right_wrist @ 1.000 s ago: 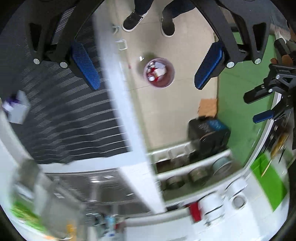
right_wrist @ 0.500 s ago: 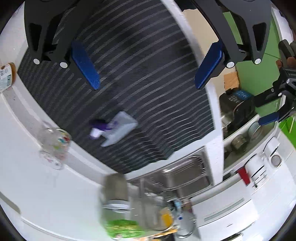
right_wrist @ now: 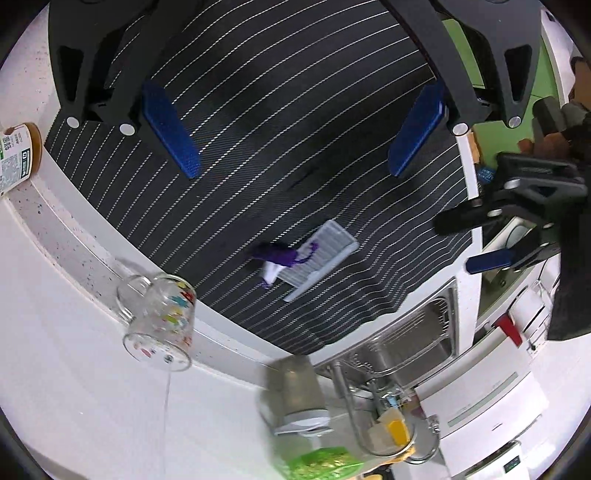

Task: Collect trash
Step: 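Move both tools back over the mat toward the clear container, then grasp the clear plastic container with the left gripper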

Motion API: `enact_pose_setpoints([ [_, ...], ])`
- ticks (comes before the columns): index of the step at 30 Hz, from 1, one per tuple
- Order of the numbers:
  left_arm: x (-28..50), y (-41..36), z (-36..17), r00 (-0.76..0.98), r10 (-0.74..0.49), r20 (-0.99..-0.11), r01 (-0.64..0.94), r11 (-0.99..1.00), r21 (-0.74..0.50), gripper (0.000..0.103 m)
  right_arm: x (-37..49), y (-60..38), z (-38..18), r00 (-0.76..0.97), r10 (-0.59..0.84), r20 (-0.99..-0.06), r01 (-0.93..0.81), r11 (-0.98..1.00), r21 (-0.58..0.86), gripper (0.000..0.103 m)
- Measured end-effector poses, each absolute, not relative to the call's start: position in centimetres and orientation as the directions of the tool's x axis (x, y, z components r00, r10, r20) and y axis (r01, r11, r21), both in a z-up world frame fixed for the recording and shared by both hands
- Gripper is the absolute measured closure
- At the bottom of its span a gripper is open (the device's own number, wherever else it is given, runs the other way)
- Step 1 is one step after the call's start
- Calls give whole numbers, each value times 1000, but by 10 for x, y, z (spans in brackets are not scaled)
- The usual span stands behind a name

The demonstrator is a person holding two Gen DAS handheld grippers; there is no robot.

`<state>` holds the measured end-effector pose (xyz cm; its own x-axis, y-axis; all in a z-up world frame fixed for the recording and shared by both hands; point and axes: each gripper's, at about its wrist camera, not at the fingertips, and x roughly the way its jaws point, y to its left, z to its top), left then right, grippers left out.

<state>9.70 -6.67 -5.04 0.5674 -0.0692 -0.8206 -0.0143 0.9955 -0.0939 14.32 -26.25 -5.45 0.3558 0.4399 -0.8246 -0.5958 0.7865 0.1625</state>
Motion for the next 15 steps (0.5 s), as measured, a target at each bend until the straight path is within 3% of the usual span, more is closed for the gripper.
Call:
enact_pose_setpoints([
  [13,181,-77,-112,467,-87,-880,70,996,-62,5,187,-269,-88,336,407,-850,-502,840,203,3],
  [15,186,-75,-116,462,-92,-882,75,995,-64,13,191,-266,-93,329,405,-853,-498,842,208,3],
])
